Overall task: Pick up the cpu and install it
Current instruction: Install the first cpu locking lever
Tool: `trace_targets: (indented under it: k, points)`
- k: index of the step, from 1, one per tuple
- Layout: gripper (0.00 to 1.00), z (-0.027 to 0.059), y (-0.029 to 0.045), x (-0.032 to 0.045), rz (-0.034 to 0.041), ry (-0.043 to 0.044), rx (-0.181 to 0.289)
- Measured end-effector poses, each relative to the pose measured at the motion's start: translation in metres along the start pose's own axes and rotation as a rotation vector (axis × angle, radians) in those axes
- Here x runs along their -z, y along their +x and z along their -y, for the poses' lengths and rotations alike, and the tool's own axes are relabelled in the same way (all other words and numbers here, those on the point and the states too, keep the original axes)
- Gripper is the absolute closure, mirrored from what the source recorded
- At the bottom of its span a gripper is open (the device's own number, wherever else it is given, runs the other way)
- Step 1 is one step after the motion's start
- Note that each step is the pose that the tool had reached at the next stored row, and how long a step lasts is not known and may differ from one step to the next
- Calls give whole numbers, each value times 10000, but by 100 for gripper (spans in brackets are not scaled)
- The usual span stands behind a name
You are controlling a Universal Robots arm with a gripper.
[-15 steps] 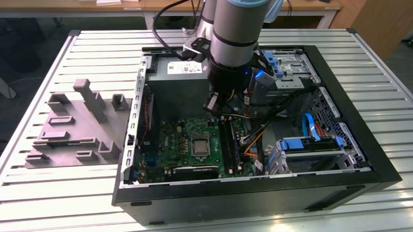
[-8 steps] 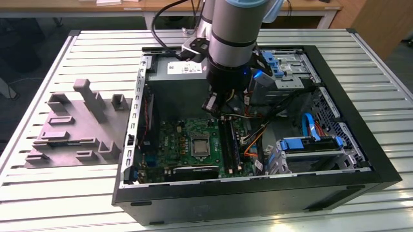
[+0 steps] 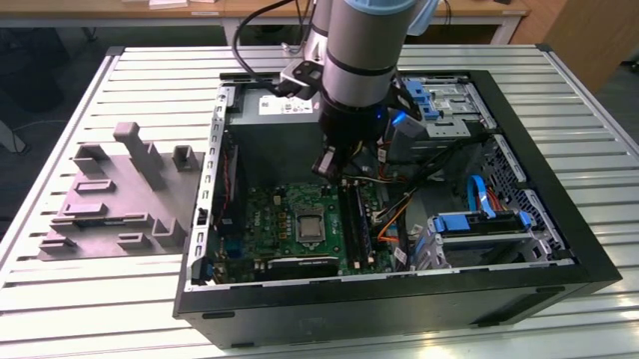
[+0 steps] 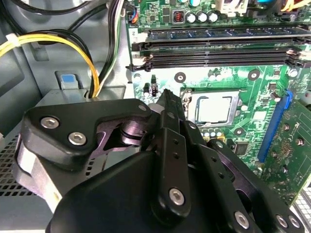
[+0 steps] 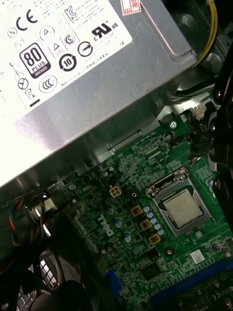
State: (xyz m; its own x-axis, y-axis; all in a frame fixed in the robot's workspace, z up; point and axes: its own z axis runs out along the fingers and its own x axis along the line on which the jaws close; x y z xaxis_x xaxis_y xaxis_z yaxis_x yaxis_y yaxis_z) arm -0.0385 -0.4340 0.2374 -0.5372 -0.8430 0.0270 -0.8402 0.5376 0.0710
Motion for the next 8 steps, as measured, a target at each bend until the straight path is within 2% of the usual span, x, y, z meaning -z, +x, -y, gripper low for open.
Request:
trace_targets:
  k: [8]
  points:
    - [89,7,47,-1,-20,12,38]
